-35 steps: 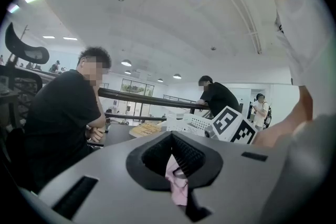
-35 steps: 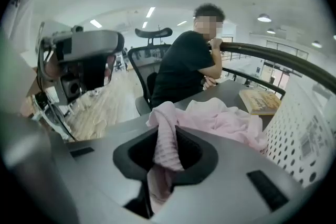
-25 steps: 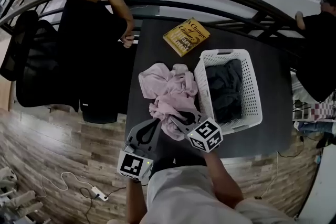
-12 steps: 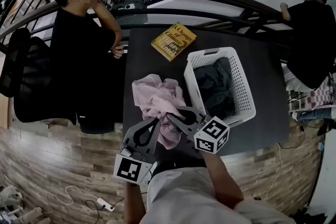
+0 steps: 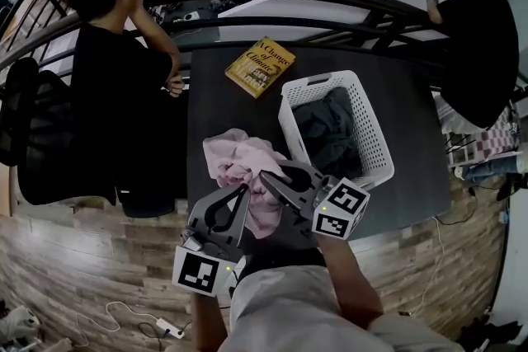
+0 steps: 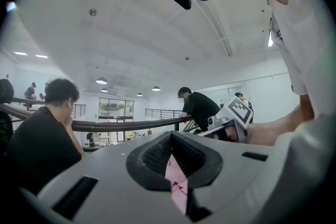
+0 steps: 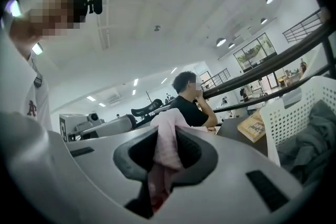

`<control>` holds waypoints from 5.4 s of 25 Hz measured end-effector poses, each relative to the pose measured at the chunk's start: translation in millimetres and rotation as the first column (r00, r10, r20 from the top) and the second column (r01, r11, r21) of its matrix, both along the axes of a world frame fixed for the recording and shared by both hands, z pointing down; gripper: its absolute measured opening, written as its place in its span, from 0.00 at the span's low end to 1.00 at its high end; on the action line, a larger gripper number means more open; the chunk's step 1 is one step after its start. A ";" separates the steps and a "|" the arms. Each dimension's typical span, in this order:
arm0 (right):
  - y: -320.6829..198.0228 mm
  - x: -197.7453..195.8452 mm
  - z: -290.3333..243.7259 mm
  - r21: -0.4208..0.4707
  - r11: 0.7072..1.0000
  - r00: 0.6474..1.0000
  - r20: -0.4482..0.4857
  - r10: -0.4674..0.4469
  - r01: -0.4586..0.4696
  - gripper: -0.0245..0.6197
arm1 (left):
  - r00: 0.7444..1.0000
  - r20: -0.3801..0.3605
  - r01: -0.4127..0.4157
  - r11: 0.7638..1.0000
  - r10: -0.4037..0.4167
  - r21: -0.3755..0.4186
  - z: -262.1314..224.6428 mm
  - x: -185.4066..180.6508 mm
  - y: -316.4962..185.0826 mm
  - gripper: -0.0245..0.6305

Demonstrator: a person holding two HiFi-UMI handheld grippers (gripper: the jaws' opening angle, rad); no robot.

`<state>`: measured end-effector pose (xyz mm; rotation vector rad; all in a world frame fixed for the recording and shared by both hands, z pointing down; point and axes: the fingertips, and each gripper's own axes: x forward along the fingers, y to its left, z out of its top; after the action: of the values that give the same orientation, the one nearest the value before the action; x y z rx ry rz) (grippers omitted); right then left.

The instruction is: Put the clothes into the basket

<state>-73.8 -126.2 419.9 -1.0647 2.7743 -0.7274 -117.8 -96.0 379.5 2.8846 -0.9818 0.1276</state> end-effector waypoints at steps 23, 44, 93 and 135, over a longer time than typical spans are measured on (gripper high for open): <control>-6.8 62.2 -95.1 0.155 0.985 0.982 0.180 0.052 -0.081 0.14 | 0.998 0.020 -0.061 0.991 0.059 0.121 -59.0 43.1 -3.5 0.04; 9.1 144.2 -165.4 0.259 0.933 0.928 0.337 0.157 -0.252 0.14 | 0.974 0.023 -0.224 0.942 0.226 0.251 -107.5 105.3 -1.7 0.04; 30.5 311.9 -11.5 0.060 0.869 0.861 -0.111 0.495 -0.492 0.14 | 0.886 0.106 -0.456 0.890 0.452 0.015 -2.6 265.1 -2.2 0.04; 54.2 279.7 -44.3 0.253 0.880 0.872 -0.186 0.452 -0.402 0.09 | 0.906 0.004 -0.424 0.906 0.424 -0.006 -8.8 247.2 0.1 0.04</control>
<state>205.9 -72.0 375.7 -1.7385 2.5573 -0.2593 129.4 -95.9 370.7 3.0443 -0.3338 0.1655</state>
